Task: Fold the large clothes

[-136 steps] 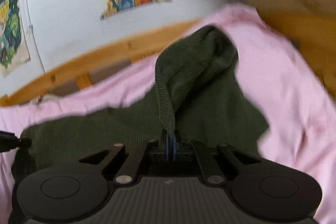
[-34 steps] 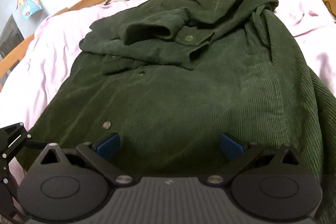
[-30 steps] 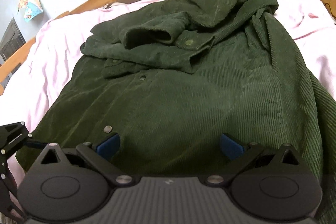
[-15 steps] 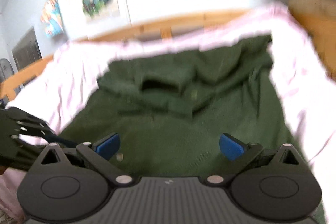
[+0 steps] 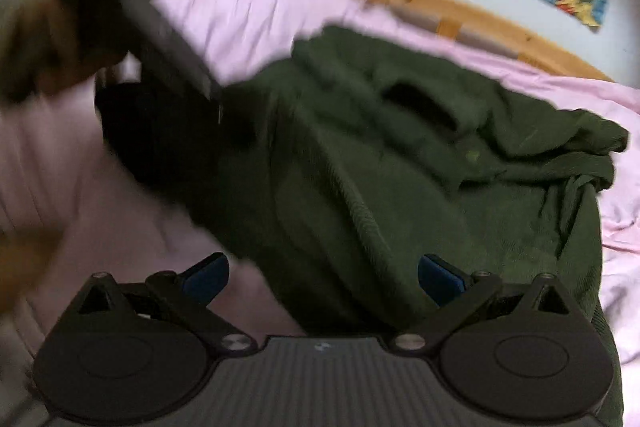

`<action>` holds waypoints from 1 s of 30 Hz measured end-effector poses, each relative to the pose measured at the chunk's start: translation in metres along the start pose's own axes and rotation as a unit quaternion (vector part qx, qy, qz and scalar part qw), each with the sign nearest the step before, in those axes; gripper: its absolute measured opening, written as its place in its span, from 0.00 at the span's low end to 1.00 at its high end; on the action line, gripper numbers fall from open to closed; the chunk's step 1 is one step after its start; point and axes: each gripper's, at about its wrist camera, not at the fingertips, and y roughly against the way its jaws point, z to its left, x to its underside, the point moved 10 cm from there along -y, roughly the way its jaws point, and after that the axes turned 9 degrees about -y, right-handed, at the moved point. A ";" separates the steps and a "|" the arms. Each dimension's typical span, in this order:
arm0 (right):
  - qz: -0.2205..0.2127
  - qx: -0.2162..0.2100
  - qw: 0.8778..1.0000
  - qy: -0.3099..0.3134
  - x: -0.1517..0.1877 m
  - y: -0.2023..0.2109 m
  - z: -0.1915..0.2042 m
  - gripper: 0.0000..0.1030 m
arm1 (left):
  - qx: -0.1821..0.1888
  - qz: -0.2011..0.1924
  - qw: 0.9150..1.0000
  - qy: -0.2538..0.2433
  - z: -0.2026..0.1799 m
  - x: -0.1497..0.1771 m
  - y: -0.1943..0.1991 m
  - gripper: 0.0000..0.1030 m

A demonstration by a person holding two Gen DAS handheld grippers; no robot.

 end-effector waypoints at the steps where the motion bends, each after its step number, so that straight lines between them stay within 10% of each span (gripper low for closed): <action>1: 0.009 0.013 1.000 0.016 0.004 -0.007 0.001 1.00 | 0.000 -0.001 1.000 -0.002 -0.001 0.001 0.000 0.25; 14: -0.012 0.152 0.981 0.123 0.010 -0.031 0.015 0.97 | 0.004 -0.003 1.000 0.000 -0.005 0.005 0.004 0.25; 21: -0.032 0.116 0.987 0.110 0.009 -0.021 0.029 0.22 | 0.017 -0.014 1.000 -0.010 -0.009 0.010 0.014 0.32; 30: -0.090 0.030 0.992 -0.089 -0.021 0.004 -0.012 0.15 | 0.014 -0.040 0.998 -0.040 -0.038 0.037 0.045 0.78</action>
